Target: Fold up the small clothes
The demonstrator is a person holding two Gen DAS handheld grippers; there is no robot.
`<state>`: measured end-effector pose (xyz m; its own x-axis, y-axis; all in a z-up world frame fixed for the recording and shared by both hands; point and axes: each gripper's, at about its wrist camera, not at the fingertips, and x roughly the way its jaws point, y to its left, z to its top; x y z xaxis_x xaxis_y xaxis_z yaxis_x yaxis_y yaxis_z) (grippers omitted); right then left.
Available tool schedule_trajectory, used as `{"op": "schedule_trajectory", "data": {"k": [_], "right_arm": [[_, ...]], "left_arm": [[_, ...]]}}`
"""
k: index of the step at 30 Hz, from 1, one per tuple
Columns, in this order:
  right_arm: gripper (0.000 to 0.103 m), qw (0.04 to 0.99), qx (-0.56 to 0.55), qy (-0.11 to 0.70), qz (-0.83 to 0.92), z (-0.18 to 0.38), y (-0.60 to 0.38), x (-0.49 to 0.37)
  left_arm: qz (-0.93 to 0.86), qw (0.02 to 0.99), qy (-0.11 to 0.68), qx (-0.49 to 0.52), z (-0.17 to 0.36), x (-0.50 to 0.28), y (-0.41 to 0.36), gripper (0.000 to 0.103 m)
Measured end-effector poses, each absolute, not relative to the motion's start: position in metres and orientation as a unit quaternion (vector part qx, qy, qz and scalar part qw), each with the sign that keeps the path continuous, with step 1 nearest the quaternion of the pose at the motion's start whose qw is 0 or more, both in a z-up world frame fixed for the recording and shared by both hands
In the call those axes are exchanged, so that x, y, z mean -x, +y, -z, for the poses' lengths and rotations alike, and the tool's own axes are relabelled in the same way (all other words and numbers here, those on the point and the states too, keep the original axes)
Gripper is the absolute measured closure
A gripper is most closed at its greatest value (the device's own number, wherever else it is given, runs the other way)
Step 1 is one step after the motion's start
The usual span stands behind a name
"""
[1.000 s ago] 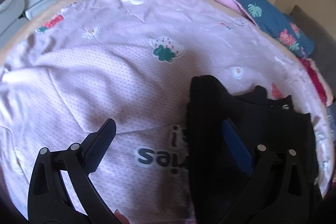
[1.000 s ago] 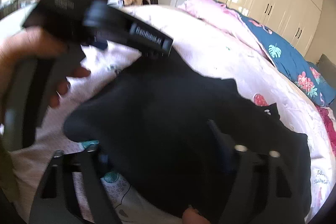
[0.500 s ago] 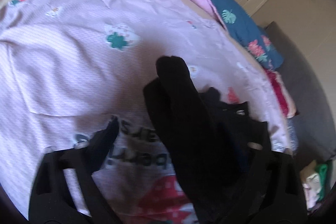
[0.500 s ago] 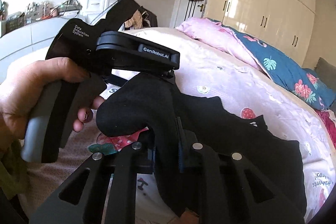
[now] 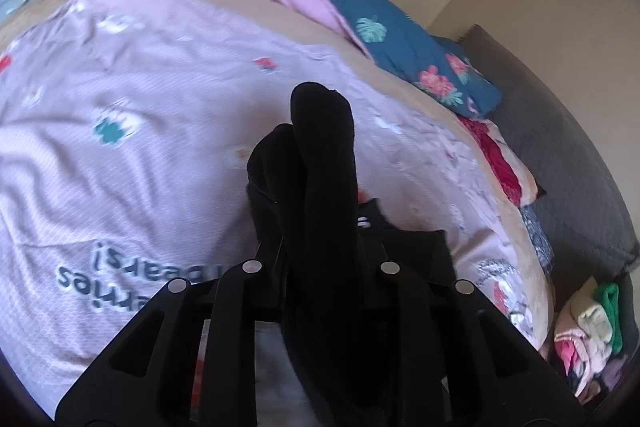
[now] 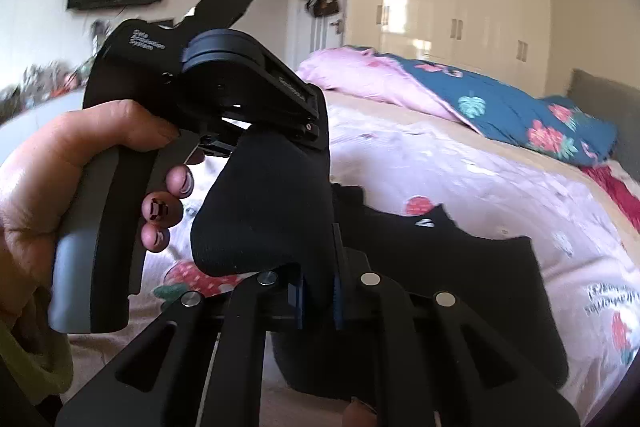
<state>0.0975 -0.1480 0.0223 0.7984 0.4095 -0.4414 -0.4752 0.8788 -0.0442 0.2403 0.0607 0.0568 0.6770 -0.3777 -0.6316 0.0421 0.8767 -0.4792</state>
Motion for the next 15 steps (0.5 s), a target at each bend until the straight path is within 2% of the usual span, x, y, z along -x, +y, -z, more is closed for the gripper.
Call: {"op": "schedule_trajectory", "data": {"k": [15], "right_arm": [[0.095, 0.956, -0.023, 0.238, -0.168, -0.021, -0.233, -0.097]], "left_arm": [[0.168, 0.888, 0.401, 0.149, -0.076, -0.249, -0.035, 0.089]]}}
